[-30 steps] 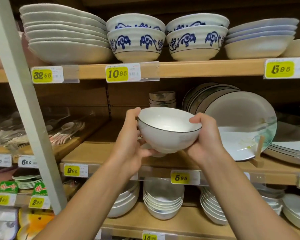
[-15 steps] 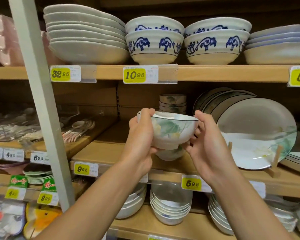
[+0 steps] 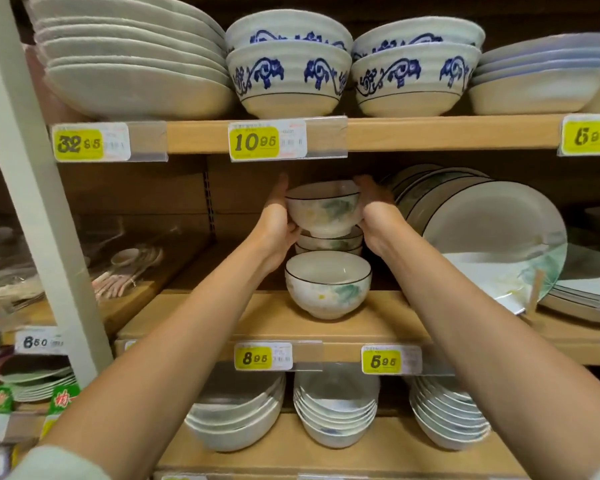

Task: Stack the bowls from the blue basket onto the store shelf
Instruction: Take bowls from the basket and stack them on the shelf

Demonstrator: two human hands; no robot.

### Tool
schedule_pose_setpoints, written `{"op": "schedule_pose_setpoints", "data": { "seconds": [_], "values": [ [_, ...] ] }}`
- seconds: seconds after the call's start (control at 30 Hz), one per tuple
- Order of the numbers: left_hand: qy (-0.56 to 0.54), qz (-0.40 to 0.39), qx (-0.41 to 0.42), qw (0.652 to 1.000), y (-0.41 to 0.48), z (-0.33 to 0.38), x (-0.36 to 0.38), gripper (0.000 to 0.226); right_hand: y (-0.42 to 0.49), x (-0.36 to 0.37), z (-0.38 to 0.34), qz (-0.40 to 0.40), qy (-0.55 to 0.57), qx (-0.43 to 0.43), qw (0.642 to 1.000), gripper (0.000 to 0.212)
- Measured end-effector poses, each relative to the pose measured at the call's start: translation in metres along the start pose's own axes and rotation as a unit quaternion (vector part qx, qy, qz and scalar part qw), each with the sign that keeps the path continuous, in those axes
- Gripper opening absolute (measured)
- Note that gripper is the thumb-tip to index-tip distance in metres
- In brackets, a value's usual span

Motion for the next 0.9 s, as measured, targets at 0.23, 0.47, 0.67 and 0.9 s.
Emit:
{"op": "schedule_pose_setpoints", "data": {
  "seconds": [0.23,0.47,0.67,0.9],
  "values": [
    [0.096,-0.032,0.052,0.994,0.058,-0.016,0.008,0.049,0.051,0.002,0.000,0.048,-0.036,-0.028,0.998,0.041],
    [0.110,-0.035,-0.018,0.993,0.077,-0.066,0.002,0.055,0.072,-0.008,0.042,0.062,-0.086,0.039,0.994,0.039],
    [0.123,-0.042,-0.062,0.990,0.087,-0.086,-0.009,0.063,0.082,-0.010,0.064,0.062,-0.120,0.073,0.988,0.042],
    [0.169,-0.054,-0.048,0.983,0.089,-0.093,-0.013,0.066,0.095,-0.010,0.066,0.056,-0.138,0.052,0.988,0.038]
  ]
}}
Point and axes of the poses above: each hand's wrist, its own y-axis towards the middle knuckle, its own x-axis out of the palm, z = x × y, the point moved 9 cm from there along y, towards the middle knuckle, and after that the axes turned 10 degrees about x, right-handed, at the moved point
